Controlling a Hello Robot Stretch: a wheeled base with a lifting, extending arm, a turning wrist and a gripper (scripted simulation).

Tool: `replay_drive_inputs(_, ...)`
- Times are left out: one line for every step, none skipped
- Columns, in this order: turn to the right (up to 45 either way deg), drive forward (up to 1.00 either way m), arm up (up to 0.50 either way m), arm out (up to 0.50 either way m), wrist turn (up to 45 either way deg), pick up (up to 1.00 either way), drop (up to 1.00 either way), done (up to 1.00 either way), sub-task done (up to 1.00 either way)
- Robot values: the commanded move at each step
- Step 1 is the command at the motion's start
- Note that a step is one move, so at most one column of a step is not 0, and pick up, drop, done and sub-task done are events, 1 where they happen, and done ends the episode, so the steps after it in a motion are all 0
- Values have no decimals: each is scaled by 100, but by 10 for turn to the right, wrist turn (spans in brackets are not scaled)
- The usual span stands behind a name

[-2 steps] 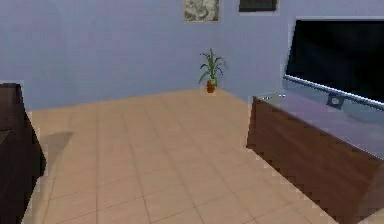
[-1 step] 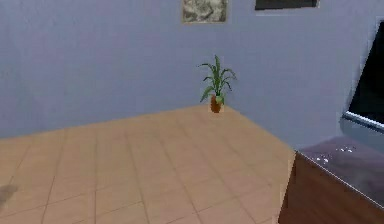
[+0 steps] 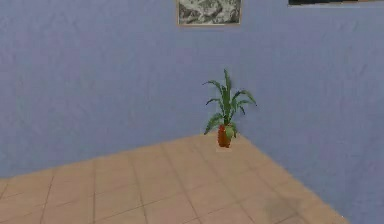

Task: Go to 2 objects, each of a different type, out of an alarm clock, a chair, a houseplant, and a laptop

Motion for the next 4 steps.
replay_drive_inputs(0, 100, 0, 0, 0, 0, 0, 0, 0)
replay_drive_inputs(180, 0, 0, 0, 0, 0, 0, 0, 0)
replay_drive_inputs(0, 0, 0, 0, 0, 0, 0, 0, 100)
replay_drive_inputs(-450, 0, 0, 0, 0, 0, 0, 0, 0)
